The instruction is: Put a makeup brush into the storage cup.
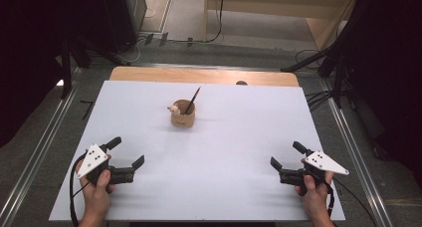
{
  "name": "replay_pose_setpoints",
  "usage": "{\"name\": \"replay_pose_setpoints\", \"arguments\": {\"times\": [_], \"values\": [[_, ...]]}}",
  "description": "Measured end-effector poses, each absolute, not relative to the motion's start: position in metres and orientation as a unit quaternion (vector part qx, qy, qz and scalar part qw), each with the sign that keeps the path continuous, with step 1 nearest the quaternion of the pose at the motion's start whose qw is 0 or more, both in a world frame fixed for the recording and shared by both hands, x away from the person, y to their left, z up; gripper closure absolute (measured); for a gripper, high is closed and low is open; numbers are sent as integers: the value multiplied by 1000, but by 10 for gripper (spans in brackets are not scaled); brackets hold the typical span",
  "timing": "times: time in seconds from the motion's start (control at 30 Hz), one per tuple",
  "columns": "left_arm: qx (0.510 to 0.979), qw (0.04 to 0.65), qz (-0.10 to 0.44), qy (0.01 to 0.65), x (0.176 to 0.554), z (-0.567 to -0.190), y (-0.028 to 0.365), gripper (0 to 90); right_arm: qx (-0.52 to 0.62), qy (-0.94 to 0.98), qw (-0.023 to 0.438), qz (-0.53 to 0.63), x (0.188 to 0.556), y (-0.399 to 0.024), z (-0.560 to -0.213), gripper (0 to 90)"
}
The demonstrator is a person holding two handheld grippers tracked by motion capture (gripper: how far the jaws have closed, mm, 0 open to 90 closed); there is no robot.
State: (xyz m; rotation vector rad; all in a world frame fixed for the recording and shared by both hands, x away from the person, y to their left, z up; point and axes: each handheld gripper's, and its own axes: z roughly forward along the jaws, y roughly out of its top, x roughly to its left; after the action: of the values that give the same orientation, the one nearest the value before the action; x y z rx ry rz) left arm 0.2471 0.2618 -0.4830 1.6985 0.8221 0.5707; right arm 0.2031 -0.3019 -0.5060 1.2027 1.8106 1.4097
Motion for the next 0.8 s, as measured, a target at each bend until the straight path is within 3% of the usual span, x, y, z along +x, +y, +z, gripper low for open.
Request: {"name": "replay_pose_setpoints", "arguments": {"times": [0.8], "values": [[718, 540, 252, 359, 228, -484, 291, 0, 454, 665, 292, 516, 200, -298, -504, 0]]}}
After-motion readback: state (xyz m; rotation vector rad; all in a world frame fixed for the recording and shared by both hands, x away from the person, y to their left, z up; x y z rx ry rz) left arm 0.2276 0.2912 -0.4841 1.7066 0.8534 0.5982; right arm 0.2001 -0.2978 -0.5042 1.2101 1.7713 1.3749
